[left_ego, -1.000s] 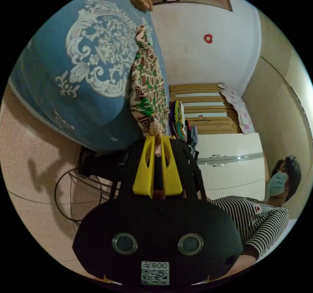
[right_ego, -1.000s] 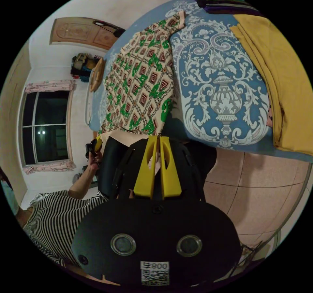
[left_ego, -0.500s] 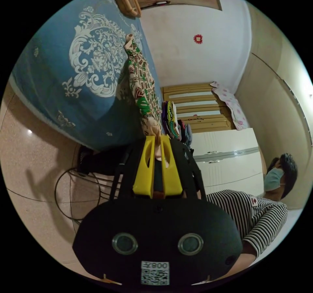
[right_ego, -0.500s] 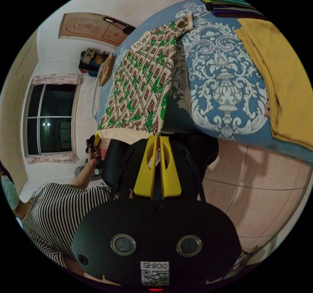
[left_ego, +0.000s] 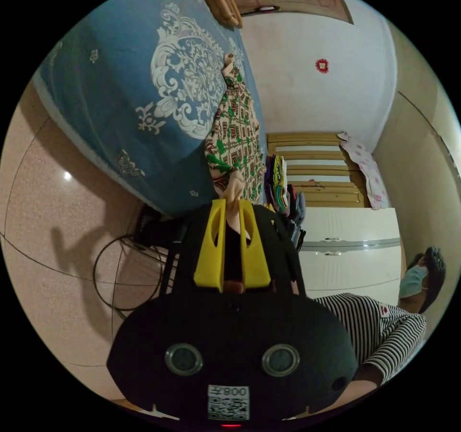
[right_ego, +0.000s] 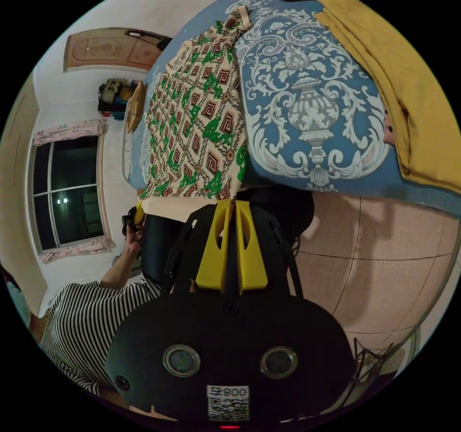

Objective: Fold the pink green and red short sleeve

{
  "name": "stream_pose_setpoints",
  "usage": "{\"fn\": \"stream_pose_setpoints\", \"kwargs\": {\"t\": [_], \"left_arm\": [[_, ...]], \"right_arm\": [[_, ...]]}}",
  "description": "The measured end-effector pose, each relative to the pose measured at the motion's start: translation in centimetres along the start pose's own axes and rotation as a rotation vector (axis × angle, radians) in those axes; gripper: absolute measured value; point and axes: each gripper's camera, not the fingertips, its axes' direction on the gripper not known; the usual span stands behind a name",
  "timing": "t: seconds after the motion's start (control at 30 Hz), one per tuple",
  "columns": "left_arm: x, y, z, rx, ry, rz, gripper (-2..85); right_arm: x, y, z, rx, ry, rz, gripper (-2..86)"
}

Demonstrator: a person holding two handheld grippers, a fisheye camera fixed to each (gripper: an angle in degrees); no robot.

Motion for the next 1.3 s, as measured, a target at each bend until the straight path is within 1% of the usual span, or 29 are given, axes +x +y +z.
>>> {"fn": "stream_pose_setpoints", "kwargs": {"t": [0.17, 0.3, 0.4, 0.47, 0.5, 0.57, 0.6, 0.67, 0.7, 0.77, 0.8, 0.87, 0.9, 0.97, 1.03, 1.1, 1.17, 1.2, 1.27, 1.3], "left_arm": [[1.1, -1.2, 5.8, 0.113, -0.054, -0.045, 4.8], [3.1, -3.4, 11.8, 0.104, -0.086, -0.021, 4.6], [6.3, -6.9, 19.4, 0.032, -0.081, 0.068, 4.9], [9.6, -10.2, 27.0, -0.066, -0.074, 0.172, 5.5], [10.5, -11.1, 29.1, -0.092, -0.073, 0.200, 5.6], [14.2, -14.4, 37.9, -0.199, -0.055, 0.317, 6.1], [15.2, -15.2, 40.2, -0.225, -0.051, 0.346, 6.2], [19.0, -18.0, 49.7, -0.334, -0.049, 0.472, 6.5], [20.0, -18.7, 52.1, -0.362, -0.055, 0.505, 6.5], [23.3, -20.9, 61.5, -0.459, -0.076, 0.617, 6.7], [24.0, -21.4, 63.7, -0.479, -0.083, 0.643, 6.8], [26.7, -23.2, 72.3, -0.548, -0.116, 0.730, 7.0], [27.2, -23.6, 74.4, -0.563, -0.121, 0.748, 7.0], [29.2, -25.1, 82.0, -0.604, -0.144, 0.800, 7.4], [30.5, -26.1, 87.1, -0.639, -0.154, 0.836, 7.8], [31.7, -26.9, 91.9, -0.671, -0.190, 0.879, 8.3], [33.1, -27.9, 97.8, -0.710, -0.264, 0.956, 8.9], [33.5, -28.1, 99.2, -0.719, -0.284, 0.974, 9.1], [34.5, -29.0, 104.4, -0.739, -0.355, 1.033, 9.5], [34.8, -29.3, 105.5, -0.744, -0.366, 1.042, 9.6]], "right_arm": [[1.6, -1.2, -1.5, 0.083, -0.011, 0.092, 0.6], [0.8, -4.6, -2.8, 0.175, 0.002, 0.077, 1.0], [-0.9, -8.6, -3.3, 0.241, 0.027, 0.023, 2.0], [-2.1, -11.3, -3.4, 0.279, 0.041, -0.013, 2.8], [-2.9, -13.2, -3.5, 0.308, 0.051, -0.037, 3.4], [-4.1, -16.1, -3.4, 0.334, 0.072, -0.065, 4.3], [-4.7, -17.9, -3.4, 0.353, 0.096, -0.077, 4.7], [-5.5, -20.4, -3.3, 0.381, 0.114, -0.090, 5.0], [-6.0, -22.0, -3.3, 0.403, 0.125, -0.101, 5.2], [-6.7, -24.2, -3.4, 0.433, 0.154, -0.111, 5.4], [-7.1, -25.5, -3.4, 0.458, 0.177, -0.124, 5.5], [-7.7, -27.2, -3.5, 0.482, 0.210, -0.147, 5.7], [-8.1, -28.3, -3.5, 0.494, 0.233, -0.159, 5.8], [-8.6, -29.7, -3.5, 0.510, 0.260, -0.170, 5.8], [-9.2, -31.5, -3.3, 0.510, 0.289, -0.181, 5.9], [-9.7, -32.5, -3.3, 0.528, 0.310, -0.194, 5.9], [-10.1, -33.5, -3.0, 0.532, 0.335, -0.208, 6.0], [-10.4, -34.1, -2.7, 0.528, 0.353, -0.215, 6.0], [-10.5, -35.3, -2.4, 0.517, 0.342, -0.190, 6.0], [-10.7, -36.0, -2.4, 0.523, 0.297, -0.195, 6.1]]}}
